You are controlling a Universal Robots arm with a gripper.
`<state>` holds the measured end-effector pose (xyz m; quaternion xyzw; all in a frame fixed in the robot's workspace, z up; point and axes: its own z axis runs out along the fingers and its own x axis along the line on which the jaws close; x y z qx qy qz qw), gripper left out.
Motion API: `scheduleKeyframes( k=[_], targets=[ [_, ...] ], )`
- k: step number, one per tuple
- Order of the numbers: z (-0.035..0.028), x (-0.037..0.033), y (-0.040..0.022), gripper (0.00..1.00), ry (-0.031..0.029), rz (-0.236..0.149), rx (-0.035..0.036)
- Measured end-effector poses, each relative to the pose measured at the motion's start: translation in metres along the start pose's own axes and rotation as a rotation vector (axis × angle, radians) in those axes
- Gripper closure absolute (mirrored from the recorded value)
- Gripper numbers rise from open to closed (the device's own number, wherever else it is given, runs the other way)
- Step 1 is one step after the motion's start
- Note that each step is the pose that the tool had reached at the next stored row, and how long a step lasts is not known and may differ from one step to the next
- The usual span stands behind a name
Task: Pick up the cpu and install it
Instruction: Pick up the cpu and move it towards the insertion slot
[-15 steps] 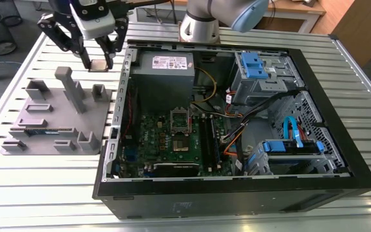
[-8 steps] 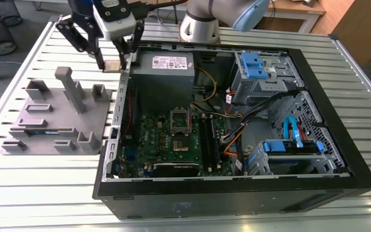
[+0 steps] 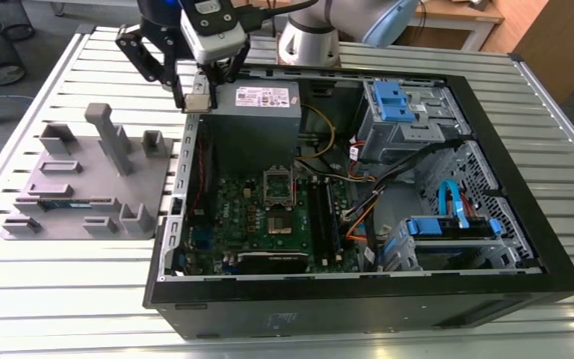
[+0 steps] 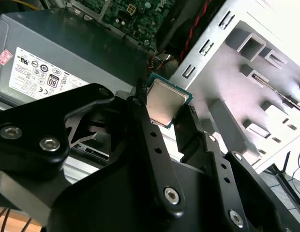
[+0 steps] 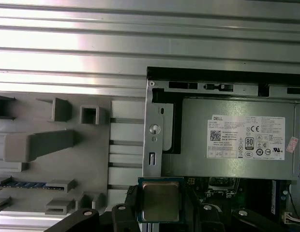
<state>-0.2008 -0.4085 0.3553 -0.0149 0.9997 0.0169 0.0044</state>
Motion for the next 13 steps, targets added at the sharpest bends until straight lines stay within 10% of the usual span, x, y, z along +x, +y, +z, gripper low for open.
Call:
scheduleKeyframes(
  k=[13],
  targets=[
    [0.0000, -0.0044, -0.0001, 0.53, 0.0023, 0.000, 0.0000]
  ],
)
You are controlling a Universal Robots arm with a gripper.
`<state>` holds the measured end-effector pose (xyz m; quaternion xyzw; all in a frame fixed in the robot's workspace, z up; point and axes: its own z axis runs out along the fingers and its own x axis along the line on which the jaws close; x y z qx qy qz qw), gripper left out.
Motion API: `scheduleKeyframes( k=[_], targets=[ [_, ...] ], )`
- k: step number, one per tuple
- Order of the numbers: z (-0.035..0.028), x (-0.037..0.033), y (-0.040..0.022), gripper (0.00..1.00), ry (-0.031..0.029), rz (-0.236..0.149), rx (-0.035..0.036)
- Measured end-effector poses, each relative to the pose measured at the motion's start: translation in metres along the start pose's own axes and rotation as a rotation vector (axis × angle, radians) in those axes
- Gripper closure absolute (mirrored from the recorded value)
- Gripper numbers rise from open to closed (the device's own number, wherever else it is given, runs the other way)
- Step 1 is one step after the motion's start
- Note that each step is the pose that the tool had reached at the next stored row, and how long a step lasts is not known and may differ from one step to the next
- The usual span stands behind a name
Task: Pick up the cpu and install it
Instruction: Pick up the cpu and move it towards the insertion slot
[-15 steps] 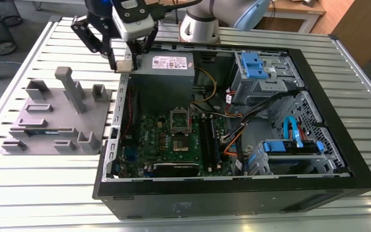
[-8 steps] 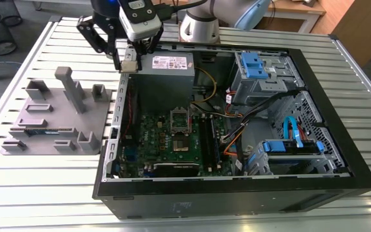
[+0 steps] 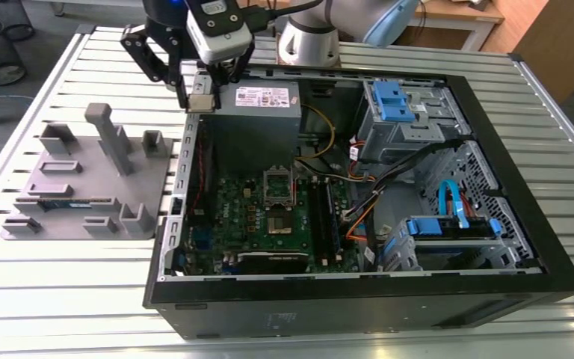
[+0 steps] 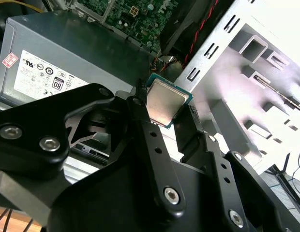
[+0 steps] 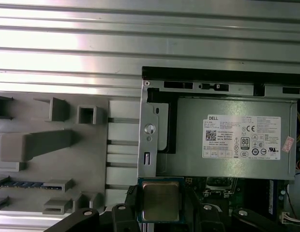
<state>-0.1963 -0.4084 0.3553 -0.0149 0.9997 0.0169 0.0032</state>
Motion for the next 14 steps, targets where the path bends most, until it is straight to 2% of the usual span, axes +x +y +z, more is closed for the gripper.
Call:
scheduleKeyframes(
  k=[14],
  targets=[
    [0.0001, -0.0110, -0.0003, 0.53, 0.0189, 0.001, -0.0007]
  ],
)
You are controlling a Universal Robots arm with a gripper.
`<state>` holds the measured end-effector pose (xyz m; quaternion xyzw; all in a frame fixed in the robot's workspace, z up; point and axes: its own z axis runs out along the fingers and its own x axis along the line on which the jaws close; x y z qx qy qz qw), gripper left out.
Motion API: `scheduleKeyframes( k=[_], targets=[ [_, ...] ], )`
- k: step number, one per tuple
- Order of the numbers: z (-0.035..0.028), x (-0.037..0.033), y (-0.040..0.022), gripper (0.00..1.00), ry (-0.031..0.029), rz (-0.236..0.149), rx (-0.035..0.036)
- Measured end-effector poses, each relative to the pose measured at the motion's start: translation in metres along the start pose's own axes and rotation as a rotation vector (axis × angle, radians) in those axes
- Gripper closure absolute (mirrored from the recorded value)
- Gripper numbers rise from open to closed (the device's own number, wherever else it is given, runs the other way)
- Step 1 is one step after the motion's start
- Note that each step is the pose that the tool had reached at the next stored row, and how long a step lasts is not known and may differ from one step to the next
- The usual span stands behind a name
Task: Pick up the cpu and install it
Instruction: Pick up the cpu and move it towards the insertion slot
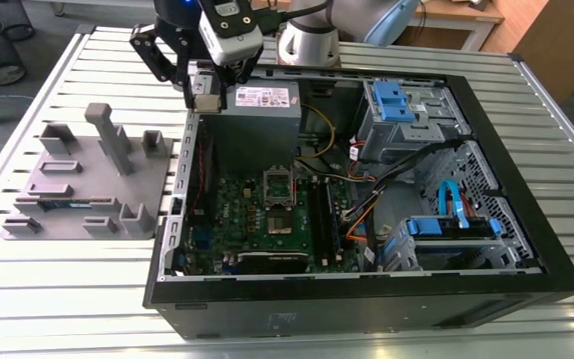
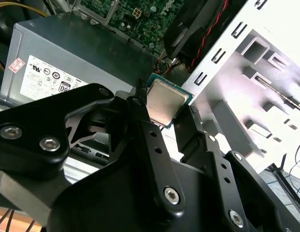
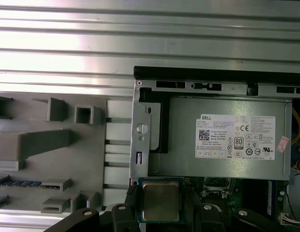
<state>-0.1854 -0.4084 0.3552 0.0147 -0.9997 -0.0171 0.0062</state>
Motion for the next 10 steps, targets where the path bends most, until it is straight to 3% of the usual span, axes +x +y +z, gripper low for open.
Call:
scheduleKeyframes(
  k=[10],
  targets=[
    [-0.0001, -0.0086, -0.0003, 0.53, 0.0135, 0.000, -0.0003]
  ],
)
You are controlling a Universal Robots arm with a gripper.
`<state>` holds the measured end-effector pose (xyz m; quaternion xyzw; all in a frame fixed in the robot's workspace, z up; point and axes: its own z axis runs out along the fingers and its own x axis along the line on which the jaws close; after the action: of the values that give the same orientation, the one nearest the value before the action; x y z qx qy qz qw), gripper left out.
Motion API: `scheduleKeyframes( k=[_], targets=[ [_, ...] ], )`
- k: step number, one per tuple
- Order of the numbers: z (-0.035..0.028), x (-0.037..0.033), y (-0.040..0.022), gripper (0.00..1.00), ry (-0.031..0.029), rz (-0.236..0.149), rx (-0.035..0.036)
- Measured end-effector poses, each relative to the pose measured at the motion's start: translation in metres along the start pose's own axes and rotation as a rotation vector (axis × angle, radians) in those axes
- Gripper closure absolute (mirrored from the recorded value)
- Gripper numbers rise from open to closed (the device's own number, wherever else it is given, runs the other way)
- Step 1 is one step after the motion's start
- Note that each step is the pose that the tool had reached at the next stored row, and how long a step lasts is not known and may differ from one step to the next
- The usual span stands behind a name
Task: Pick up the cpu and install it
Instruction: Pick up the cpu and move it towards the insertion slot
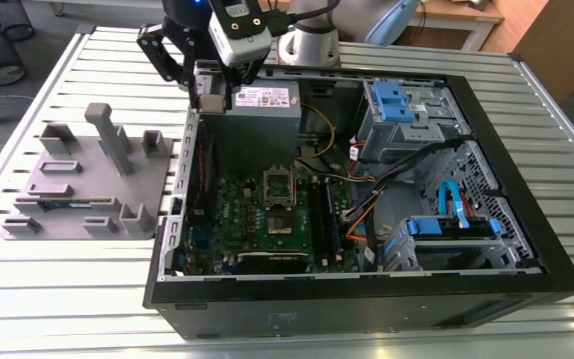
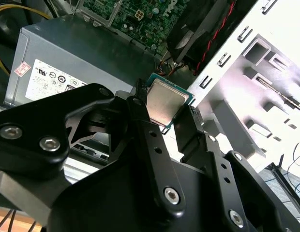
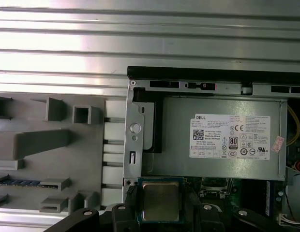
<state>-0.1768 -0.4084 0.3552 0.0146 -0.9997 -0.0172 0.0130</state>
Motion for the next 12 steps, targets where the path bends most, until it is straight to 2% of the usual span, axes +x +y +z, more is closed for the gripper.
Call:
scheduleKeyframes(
  k=[12],
  targets=[
    [-0.0002, -0.0097, -0.0003, 0.53, 0.0136, 0.000, -0.0004]
  ],
)
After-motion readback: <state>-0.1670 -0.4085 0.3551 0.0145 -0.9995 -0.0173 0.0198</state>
